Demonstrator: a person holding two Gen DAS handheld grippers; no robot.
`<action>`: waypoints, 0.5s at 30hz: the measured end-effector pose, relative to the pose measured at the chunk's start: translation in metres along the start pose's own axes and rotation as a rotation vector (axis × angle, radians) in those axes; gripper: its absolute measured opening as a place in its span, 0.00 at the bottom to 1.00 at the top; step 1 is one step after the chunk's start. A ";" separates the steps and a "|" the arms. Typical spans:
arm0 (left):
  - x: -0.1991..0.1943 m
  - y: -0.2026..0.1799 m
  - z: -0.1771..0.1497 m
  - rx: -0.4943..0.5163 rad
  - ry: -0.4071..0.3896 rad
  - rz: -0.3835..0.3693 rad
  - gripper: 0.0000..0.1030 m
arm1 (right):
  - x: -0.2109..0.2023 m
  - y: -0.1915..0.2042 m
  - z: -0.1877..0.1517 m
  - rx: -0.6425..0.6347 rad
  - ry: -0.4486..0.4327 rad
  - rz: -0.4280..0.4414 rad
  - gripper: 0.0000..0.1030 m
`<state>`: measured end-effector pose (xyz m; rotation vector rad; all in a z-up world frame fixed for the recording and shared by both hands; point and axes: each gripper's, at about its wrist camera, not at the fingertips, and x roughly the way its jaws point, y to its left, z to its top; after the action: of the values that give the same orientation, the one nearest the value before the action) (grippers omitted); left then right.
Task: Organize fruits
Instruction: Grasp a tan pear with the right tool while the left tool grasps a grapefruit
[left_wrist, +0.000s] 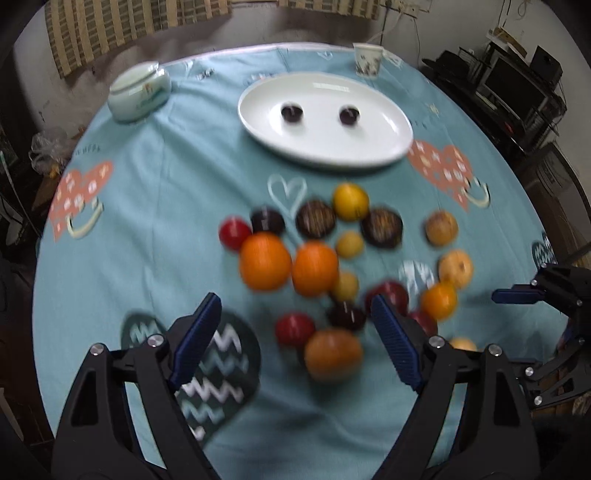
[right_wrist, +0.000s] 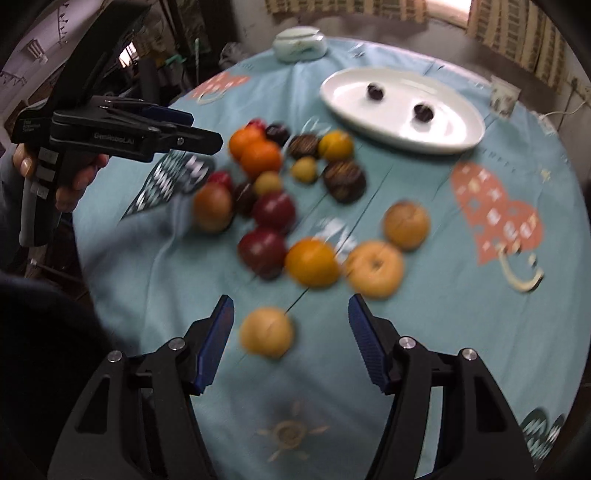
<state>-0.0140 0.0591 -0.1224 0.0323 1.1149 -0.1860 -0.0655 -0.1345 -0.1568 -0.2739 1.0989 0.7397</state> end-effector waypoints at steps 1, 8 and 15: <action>0.002 -0.002 -0.009 -0.002 0.014 -0.008 0.82 | 0.005 0.005 -0.005 -0.003 0.016 0.002 0.63; 0.019 -0.002 -0.037 -0.047 0.086 -0.028 0.82 | 0.030 0.016 -0.012 0.032 0.069 -0.005 0.57; 0.037 0.000 -0.033 -0.102 0.115 -0.044 0.82 | 0.036 0.015 -0.013 0.024 0.097 -0.006 0.37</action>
<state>-0.0278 0.0578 -0.1697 -0.0735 1.2389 -0.1673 -0.0760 -0.1160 -0.1923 -0.2953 1.1977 0.7129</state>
